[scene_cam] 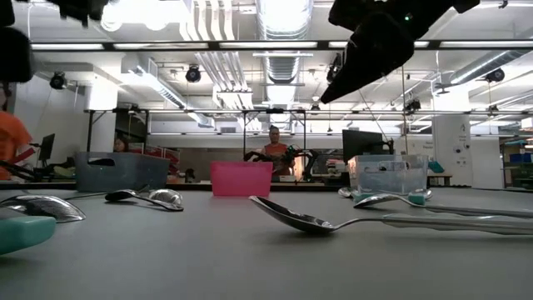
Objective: Sort silverware by color (type)
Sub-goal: Put the blue patterned spoon into the black bin
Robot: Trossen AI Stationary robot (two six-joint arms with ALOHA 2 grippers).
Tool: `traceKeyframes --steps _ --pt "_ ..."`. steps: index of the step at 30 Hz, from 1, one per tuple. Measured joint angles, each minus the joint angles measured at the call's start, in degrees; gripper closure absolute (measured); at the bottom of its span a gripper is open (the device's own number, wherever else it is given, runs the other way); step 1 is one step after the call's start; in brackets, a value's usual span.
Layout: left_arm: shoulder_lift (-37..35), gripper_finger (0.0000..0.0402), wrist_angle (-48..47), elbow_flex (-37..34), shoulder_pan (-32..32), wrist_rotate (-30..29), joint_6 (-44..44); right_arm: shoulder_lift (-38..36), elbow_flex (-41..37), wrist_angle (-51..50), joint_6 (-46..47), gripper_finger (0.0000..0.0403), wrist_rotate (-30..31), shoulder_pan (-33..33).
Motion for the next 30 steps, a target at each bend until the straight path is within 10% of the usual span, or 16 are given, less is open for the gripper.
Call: traceKeyframes --steps 8,16,30 --pt "8.5 0.0402 -32.7 17.3 -0.4 -4.1 18.8 0.0 -0.2 1.6 -0.8 0.0344 0.1 3.4" --pt "10.3 0.0402 -34.0 19.5 -0.5 -11.0 25.2 0.0 -4.4 18.3 -8.7 0.0344 0.1 4.1" --pt "10.2 0.0402 -33.9 16.9 -0.5 -13.9 25.8 -7.8 -4.2 19.8 -16.3 0.0344 0.4 0.6"
